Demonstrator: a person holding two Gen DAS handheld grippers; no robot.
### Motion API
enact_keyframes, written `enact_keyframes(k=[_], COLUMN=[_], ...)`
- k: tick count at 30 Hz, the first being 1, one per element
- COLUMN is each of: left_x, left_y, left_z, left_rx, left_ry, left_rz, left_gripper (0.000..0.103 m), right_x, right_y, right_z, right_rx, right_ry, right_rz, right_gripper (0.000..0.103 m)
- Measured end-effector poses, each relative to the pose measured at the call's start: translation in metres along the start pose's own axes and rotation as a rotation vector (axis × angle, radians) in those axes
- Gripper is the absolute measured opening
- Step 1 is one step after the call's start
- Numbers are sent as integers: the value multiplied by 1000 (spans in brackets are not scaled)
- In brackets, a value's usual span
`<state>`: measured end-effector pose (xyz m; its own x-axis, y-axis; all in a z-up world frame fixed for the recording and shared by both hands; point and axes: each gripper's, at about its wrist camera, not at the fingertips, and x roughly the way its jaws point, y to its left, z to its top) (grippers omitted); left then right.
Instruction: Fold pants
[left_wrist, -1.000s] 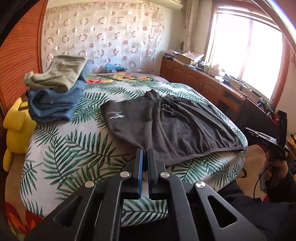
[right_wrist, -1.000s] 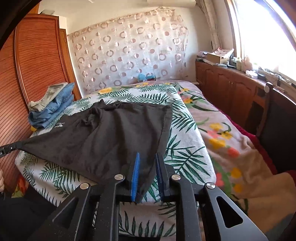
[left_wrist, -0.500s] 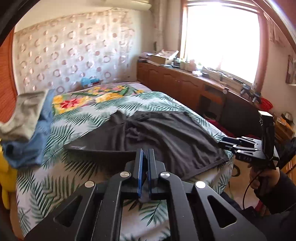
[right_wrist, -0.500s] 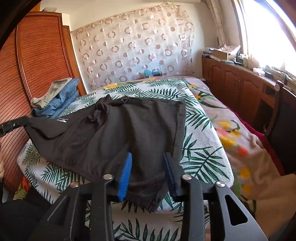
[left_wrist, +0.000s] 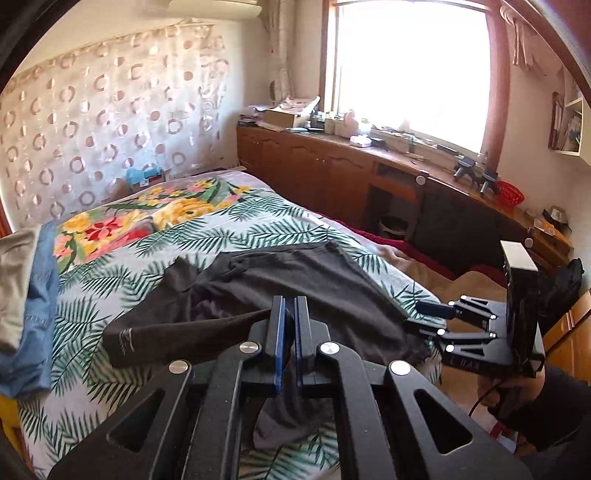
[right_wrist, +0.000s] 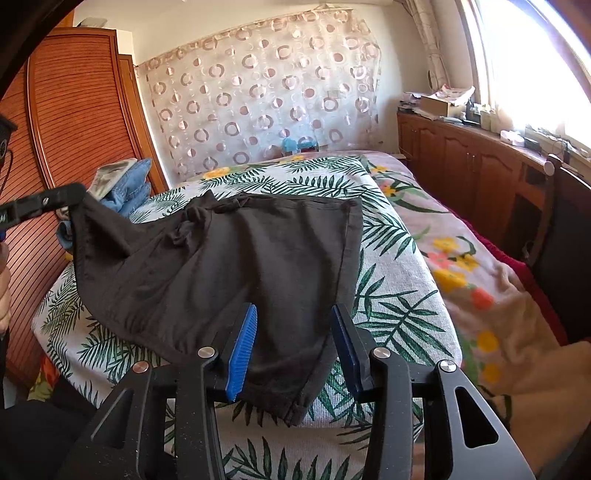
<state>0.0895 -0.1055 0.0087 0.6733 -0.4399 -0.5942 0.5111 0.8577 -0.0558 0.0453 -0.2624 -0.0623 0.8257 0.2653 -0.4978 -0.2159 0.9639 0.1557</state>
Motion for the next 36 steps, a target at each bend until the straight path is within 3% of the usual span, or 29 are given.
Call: enact_keyframes(k=[10,14,21,27,36], left_x=[21,22,8,3,8], left_y=[-15,-13,4,24,53], left_z=[9,5,-2,-21,-63], left_rx=[2,9,-29,-66,-144], left_ry=[14,17,-22,-19,49], left_rz=[-14,30,78,129,165], left_gripper=[6,8,79,81,81], right_x=[-2,-1,1,5,14], right_y=[-4,-3,-1,5,33], right_z=[-2,-4,-3,1,9], right_rx=[3,3,2,-13,-70], right_ry=[-12,-9,-4,-6,-5], right_rz=[-3,-6,1,17,71], right_gripper=[44,44,44,44,44])
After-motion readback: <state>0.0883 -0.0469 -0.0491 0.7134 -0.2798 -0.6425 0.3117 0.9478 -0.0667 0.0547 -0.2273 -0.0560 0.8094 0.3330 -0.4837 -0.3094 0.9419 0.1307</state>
